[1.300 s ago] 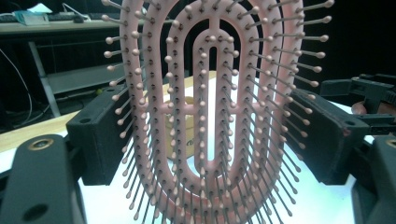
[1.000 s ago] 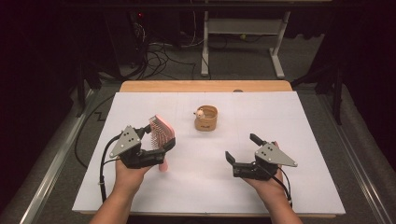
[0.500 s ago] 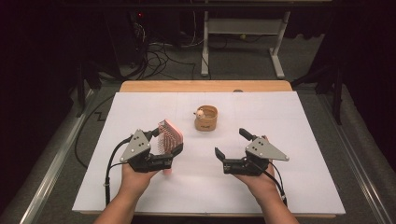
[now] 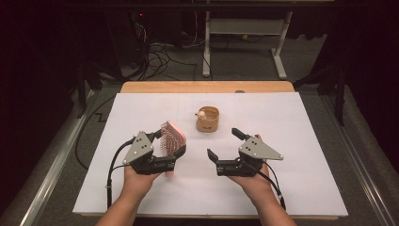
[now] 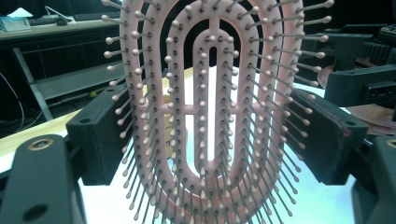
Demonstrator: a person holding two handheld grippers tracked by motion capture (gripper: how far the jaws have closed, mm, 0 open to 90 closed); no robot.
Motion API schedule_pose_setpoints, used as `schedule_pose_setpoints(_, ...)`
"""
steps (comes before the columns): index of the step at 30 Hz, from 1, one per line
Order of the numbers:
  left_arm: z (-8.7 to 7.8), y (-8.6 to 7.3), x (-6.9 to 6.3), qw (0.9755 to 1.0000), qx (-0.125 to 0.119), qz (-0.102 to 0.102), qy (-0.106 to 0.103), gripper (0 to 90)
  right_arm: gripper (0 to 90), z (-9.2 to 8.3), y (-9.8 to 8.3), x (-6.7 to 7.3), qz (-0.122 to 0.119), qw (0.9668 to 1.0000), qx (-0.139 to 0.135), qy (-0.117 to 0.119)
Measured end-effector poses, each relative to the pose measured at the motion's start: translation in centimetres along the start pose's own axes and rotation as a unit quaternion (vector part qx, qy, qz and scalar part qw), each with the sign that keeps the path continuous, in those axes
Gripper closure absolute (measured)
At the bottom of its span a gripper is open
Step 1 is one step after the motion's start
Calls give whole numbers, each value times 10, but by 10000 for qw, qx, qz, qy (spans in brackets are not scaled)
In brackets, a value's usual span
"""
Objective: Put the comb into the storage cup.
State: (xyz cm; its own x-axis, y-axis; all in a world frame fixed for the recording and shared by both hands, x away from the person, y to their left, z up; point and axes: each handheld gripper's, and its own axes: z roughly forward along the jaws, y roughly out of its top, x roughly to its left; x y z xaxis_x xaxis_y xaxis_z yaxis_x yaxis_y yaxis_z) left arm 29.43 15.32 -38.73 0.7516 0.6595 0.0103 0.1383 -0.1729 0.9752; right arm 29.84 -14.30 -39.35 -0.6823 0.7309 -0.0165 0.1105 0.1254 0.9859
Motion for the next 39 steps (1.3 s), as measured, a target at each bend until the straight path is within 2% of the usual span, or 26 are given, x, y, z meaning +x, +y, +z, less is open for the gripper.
schedule_pose_setpoints(8,-1,2,-6,10000,-45,12,-9,201,5,-1,7,5,7,10000,-34,92)
schedule_pose_setpoints(19,3,1,-11,10000,13,97,1,201,20,-3,17,10,86,9996,-112,245)
schedule_pose_setpoints(29,6,1,-13,9999,42,133,-13,201,44,-2,26,20,52,9991,-122,410)
schedule_pose_setpoints(39,8,1,-15,9999,47,150,-46,201,127,3,36,31,-16,9981,-216,584)
